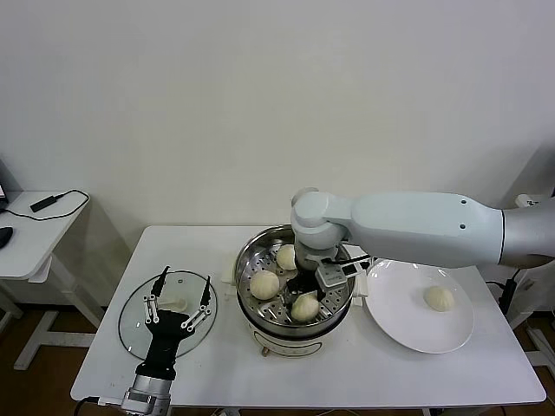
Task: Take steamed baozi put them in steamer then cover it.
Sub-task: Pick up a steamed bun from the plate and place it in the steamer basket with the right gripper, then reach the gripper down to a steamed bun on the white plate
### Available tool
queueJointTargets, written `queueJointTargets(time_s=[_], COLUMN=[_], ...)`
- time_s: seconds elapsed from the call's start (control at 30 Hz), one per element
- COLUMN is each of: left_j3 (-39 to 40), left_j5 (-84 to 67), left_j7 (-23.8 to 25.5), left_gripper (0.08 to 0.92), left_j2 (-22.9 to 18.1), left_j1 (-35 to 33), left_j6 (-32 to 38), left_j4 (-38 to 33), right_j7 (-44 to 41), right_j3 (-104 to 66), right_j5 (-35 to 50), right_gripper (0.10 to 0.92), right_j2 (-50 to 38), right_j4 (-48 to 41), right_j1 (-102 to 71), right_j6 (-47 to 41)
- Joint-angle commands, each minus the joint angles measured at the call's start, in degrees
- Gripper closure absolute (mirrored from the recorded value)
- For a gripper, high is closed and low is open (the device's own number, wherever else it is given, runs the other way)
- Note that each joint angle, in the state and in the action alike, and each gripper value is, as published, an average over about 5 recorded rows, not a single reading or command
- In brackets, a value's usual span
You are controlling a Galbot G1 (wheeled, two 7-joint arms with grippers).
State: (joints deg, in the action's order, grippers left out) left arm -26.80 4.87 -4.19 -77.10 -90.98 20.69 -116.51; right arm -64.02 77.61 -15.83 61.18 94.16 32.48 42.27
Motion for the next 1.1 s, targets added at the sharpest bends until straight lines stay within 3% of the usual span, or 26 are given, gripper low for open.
queueJointTargets(time_s=[0.03, 0.37, 0.53, 0.87, 1.1], left_j3=[0.1, 0.1, 0.2, 1.0, 1.3], left_j5=[0.0, 0.0, 0.0, 0.2, 0.1], left_j7=[-0.1, -0.2, -0.2, -0.2, -0.2], left_gripper=[0.177, 0.177, 0.177, 0.177, 0.177], left_j2=[0.0, 0.0, -0.1, 0.2, 0.3], left_j1=[0.1, 0.2, 0.3, 0.4, 0.4], left_j6=[0.1, 0.0, 0.0, -0.1, -0.4], left_j4=[0.0, 0.1, 0.2, 0.3, 0.0], right_j7=[-0.1, -1.3, -4.0, -8.1, -6.5], right_j3=[0.0, -4.8, -12.1, -11.8, -10.1], right_j5=[-0.4, 1.4, 7.8, 26.2, 27.6], right_gripper=[0.223, 0.203, 0.203, 0.203, 0.203], right_j2=[0.4, -3.5, -11.8, -25.3, -28.6], right_j4=[0.1, -0.4, -4.2, -24.2, -37.6], right_j1=[-0.5, 1.6, 3.1, 3.9, -3.8], right_j6=[0.2, -1.1, -8.9, -32.6, -36.0])
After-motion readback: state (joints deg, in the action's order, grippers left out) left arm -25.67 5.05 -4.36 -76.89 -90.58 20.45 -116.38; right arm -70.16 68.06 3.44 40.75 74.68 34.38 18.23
